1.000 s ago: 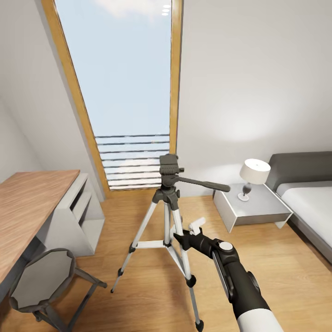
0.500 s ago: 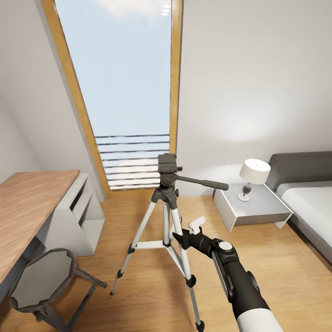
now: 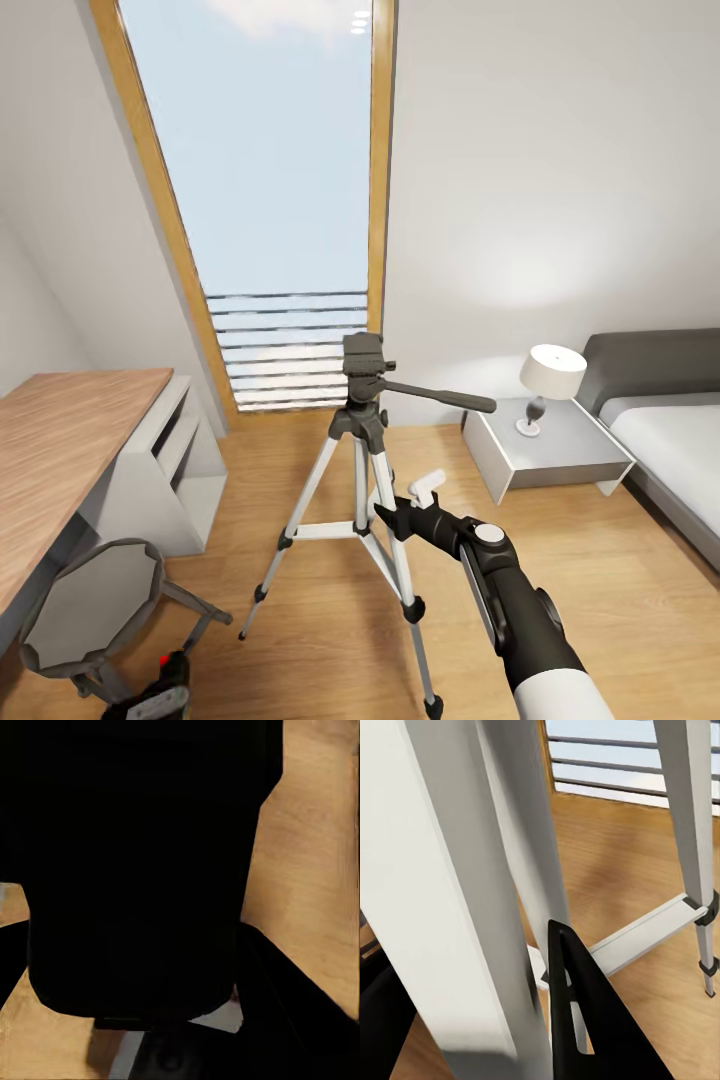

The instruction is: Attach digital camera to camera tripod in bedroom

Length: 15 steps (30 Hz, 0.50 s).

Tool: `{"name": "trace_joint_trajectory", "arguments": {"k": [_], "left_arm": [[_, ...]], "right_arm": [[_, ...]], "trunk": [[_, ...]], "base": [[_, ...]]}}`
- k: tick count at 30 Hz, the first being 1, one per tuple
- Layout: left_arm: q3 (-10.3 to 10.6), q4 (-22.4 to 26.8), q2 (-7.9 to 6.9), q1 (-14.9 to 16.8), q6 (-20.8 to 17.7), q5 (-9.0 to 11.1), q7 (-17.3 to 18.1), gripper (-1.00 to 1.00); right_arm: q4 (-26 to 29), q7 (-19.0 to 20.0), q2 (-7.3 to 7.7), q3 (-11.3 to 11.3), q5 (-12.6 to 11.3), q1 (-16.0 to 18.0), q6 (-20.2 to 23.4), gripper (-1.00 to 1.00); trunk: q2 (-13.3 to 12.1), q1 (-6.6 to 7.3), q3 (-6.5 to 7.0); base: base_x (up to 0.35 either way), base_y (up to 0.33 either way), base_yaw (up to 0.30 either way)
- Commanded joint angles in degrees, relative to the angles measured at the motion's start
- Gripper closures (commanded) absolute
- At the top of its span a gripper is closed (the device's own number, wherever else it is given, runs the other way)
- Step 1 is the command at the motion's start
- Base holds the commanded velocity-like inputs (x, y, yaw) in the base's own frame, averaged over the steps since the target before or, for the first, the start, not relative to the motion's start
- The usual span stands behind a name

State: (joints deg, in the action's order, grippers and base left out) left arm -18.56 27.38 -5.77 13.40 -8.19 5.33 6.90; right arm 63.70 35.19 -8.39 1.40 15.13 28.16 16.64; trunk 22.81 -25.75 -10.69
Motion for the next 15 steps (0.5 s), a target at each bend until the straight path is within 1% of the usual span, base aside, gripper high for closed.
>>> {"name": "trace_joint_trajectory", "arguments": {"k": [1,2,5,6,9,10,13,14,15], "left_arm": [[-0.3,2.37,-0.29,-0.02,-3.98,-0.93,0.39,1.0],[-0.34,9.4,-0.67,-0.01,-11.08,-3.14,0.46,1.0],[-0.32,20.75,-0.79,0.0,-21.49,-5.51,0.54,1.0],[-0.25,28.27,-0.55,0.01,-27.83,-6.43,0.66,1.0],[0.26,38.48,0.27,0.21,-35.79,-7.19,0.81,1.0],[0.96,43.61,1.15,0.39,-40.02,-7.49,0.83,1.0],[2.42,48.17,2.6,0.54,-44.97,-7.81,0.79,1.0],[3.49,49.86,3.35,0.75,-47.17,-7.9,0.77,1.0],[4.02,50.46,3.64,0.9,-47.97,-7.95,0.75,1.0]], "right_arm": [[0.04,0.41,-0.05,0.18,0.6,0.04,0.26,1.0],[0.0,0.41,-0.08,0.18,0.6,-0.01,0.25,1.0],[-0.03,0.41,-0.08,0.18,0.6,-0.01,0.25,1.0],[-0.05,0.41,-0.07,0.18,0.6,0.01,0.24,1.0],[-0.06,0.41,-0.06,0.18,0.58,0.01,0.24,1.0],[-0.06,0.41,-0.06,0.18,0.57,0.0,0.24,1.0],[-0.06,0.41,-0.06,0.18,0.59,0.0,0.24,1.0],[-0.1,0.41,-0.05,0.18,0.59,-0.01,0.24,1.0],[-0.13,0.42,-0.05,0.18,0.59,0.01,0.24,1.0]], "trunk": [[0.11,-0.04,-0.13],[0.11,-0.04,-0.13],[0.11,-0.04,-0.13],[0.11,-0.04,-0.13],[0.11,-0.04,-0.13],[0.11,-0.04,-0.13],[0.11,-0.04,-0.13],[0.11,-0.04,-0.13],[0.11,-0.04,-0.13]], "base": [[0.0,0.0,0.0],[0.0,0.0,0.0],[0.0,0.0,0.0],[0.0,0.0,0.0],[0.0,0.0,0.0],[0.0,0.0,0.0],[0.0,0.0,0.0],[0.0,0.0,0.0],[0.0,0.0,0.0]]}}
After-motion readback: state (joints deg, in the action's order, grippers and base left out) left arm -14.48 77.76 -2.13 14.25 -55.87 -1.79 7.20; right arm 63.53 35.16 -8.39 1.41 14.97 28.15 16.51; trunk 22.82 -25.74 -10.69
